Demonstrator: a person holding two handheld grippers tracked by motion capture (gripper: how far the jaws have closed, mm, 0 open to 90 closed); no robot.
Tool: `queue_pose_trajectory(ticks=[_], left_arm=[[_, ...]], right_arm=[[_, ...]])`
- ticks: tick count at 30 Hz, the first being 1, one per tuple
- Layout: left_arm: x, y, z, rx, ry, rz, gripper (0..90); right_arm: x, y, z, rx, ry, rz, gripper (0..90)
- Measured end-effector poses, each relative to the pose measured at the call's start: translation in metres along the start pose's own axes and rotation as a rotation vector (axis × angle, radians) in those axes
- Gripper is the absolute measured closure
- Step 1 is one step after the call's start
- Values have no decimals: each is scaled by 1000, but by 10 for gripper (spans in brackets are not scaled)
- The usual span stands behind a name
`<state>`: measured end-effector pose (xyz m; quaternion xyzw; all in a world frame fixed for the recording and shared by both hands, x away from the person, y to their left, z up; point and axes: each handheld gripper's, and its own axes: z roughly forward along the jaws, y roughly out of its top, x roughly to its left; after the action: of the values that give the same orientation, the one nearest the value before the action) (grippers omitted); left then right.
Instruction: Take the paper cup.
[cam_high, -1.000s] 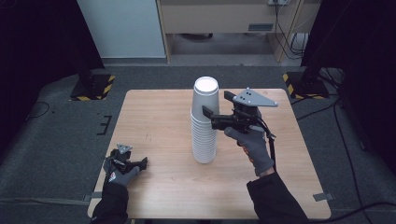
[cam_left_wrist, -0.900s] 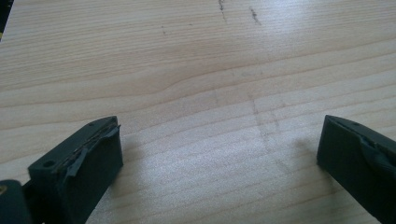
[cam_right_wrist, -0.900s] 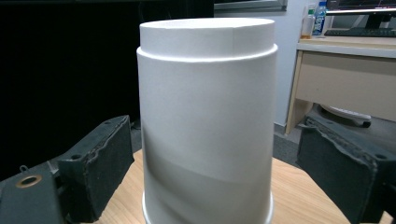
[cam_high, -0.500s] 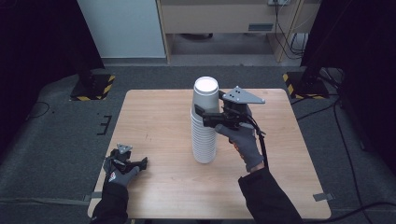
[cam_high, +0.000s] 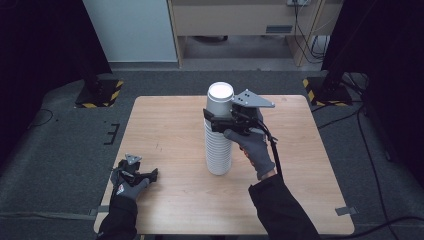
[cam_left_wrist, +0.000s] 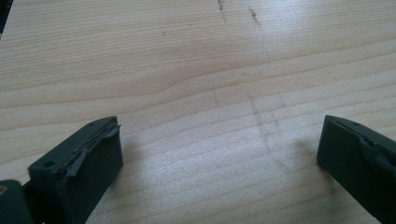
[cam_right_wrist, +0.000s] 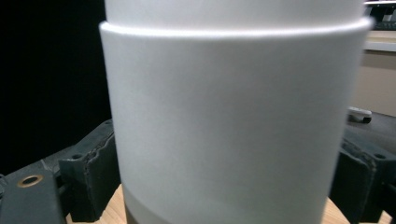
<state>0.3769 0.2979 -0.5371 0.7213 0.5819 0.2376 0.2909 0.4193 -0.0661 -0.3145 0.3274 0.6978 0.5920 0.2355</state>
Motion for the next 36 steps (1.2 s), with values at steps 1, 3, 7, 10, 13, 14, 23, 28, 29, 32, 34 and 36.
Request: queue_pose_trajectory(ticks=[1, 3, 7, 10, 13, 14, 23, 28, 29, 32, 34, 36], left_arm=[[0, 0, 0, 0, 0, 0, 0], [0, 0, 0, 0, 0, 0, 0], [0, 0, 0, 0, 0, 0, 0], [0, 0, 0, 0, 0, 0, 0], [0, 0, 0, 0, 0, 0, 0], [0, 0, 0, 0, 0, 0, 0], [0, 0, 0, 0, 0, 0, 0], [0, 0, 0, 0, 0, 1, 0], [0, 0, 0, 0, -1, 1, 0], [0, 0, 0, 0, 0, 1, 0], [0, 0, 0, 0, 0, 1, 0], [0, 0, 0, 0, 0, 1, 0]], right_arm=[[1, -1, 3, 2, -6, -1, 116], [1, -2, 4, 4, -9, 2, 125], [1, -2, 5, -5, -16, 6, 142], [2, -2, 5, -6, -19, 1, 151], [2, -1, 5, -8, -20, -4, 154], [2, -1, 5, -12, -20, -6, 155], [3, 12, -2, -44, -13, -2, 158], [3, 17, -4, -57, -6, -6, 159], [3, 19, -4, -59, -6, -6, 158], [4, 23, -6, -72, -4, -10, 158], [4, 25, -7, -80, -4, -10, 159], [4, 30, -9, -95, -3, -11, 159]])
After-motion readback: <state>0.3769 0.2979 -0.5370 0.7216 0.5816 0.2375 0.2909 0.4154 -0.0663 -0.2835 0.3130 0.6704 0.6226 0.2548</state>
